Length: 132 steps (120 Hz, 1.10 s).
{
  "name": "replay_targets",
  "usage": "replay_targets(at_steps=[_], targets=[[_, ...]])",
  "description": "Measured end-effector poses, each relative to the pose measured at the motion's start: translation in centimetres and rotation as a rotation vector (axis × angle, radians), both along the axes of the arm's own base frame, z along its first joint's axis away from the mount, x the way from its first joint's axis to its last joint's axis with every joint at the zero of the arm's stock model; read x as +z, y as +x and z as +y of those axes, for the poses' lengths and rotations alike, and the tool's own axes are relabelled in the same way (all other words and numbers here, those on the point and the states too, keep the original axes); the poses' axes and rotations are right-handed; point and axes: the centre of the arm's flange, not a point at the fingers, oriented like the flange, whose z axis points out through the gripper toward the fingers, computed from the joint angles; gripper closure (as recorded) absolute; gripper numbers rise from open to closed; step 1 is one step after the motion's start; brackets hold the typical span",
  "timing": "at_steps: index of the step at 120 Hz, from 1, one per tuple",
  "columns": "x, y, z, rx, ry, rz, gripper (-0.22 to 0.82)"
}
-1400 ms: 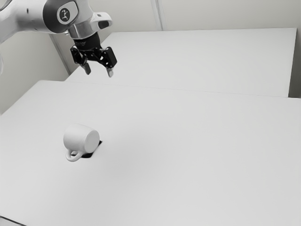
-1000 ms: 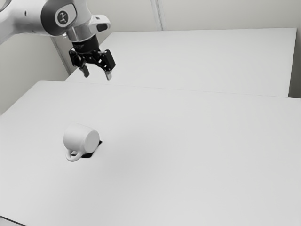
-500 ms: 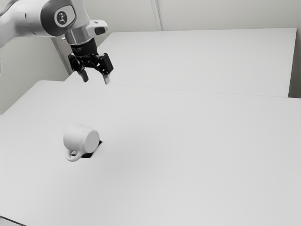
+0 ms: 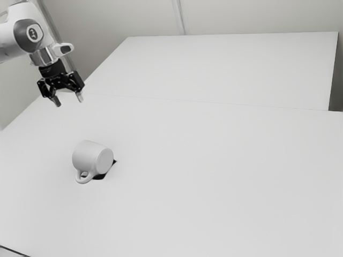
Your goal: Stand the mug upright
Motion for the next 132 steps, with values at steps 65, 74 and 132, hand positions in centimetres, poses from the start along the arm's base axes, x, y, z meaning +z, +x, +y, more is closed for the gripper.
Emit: replay_targets(at_steps=[65,74,132], targets=[[-12.4,-1.6,6.8,-0.115,-0.233,0.031,0.0],[-13.3,-1.8,6.7,-0.148,-0.25,0.023,0.0],[-18.1,-3.2,5.7,-0.194,-0.446,-0.077,0.0]])
